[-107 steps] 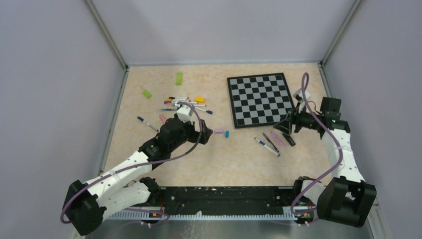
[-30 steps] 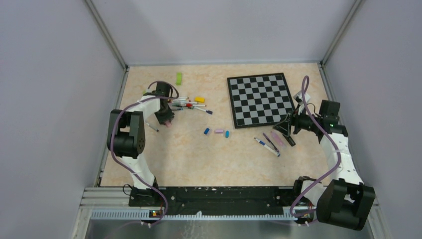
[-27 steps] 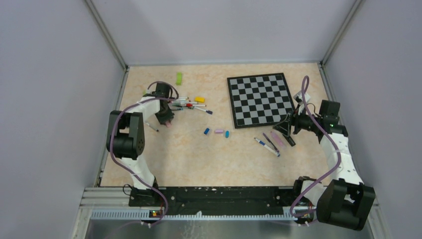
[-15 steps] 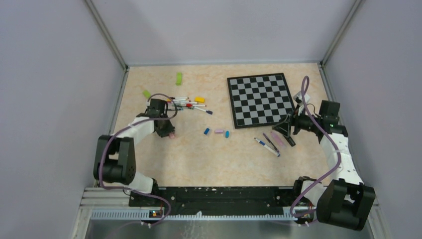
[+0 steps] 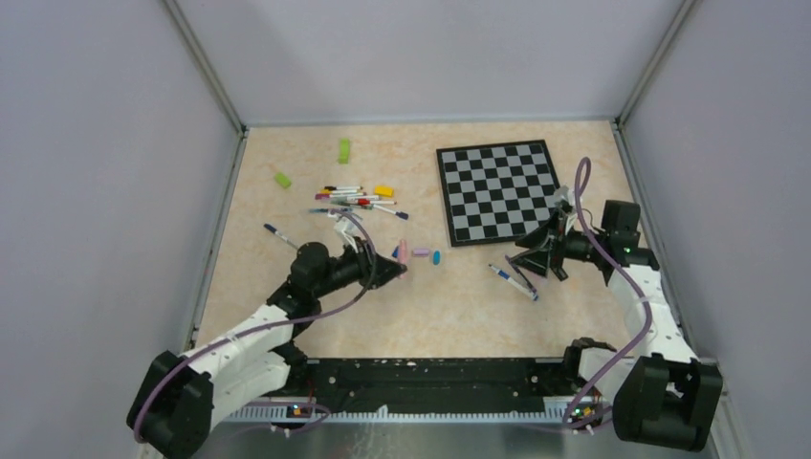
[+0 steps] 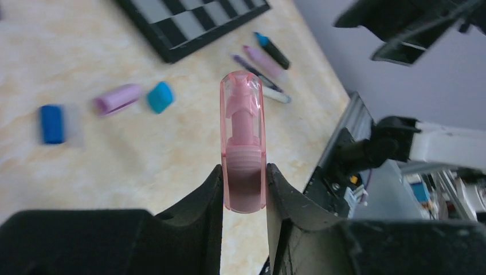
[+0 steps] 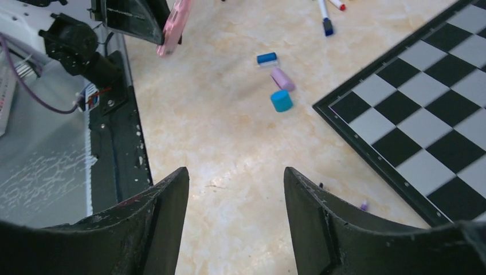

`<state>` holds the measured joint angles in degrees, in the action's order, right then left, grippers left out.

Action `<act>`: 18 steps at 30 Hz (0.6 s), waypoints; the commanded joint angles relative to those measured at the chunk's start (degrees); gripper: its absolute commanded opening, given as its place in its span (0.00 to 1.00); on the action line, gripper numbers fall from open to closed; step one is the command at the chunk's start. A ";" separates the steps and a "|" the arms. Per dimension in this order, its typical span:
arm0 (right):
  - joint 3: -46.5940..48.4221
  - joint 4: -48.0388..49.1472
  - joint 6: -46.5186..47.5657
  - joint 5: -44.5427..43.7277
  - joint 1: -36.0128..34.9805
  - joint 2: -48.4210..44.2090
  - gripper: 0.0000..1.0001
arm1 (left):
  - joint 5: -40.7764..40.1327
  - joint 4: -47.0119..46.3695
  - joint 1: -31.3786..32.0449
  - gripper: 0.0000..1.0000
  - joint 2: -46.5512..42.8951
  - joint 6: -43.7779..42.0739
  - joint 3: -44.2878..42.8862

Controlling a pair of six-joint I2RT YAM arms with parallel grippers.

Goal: Open the pen caps
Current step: Pick up the pen from the center of the board.

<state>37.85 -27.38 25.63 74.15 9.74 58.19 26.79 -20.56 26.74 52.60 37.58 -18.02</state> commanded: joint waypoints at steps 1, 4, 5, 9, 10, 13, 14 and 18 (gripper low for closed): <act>0.66 8.60 -6.20 1.05 -5.11 -1.68 0.61 | 0.08 -22.20 9.03 0.18 2.13 0.74 0.98; 0.83 15.32 -15.31 -4.39 -7.03 -1.64 0.61 | -3.37 -24.89 14.51 0.17 7.18 -1.03 -1.27; 0.90 18.14 -18.90 -5.71 -7.64 -1.53 0.62 | -4.89 -25.07 17.05 0.17 9.18 -1.84 -2.61; 0.49 27.37 -35.66 -10.78 -11.98 -1.36 0.64 | -11.38 -24.32 23.75 0.16 16.97 -5.12 -8.79; -0.09 29.84 -39.76 -12.57 -13.10 -1.12 0.64 | -13.15 -23.92 25.15 0.16 18.90 -6.18 -10.47; -3.27 36.24 -48.45 -15.11 -15.72 -0.95 0.65 | -18.27 -22.77 29.14 0.16 23.61 -8.18 -15.06; -4.51 38.39 -50.38 -14.89 -15.97 -0.97 0.65 | -20.28 -22.34 30.31 0.16 24.89 -8.56 -16.25; -7.44 40.65 -52.53 -15.07 -17.31 -1.22 0.64 | -26.10 -21.60 33.33 0.15 29.99 -8.93 -20.23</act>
<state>32.21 6.09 -18.76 61.21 -6.09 57.47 8.82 -39.64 57.84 79.24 31.03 -34.24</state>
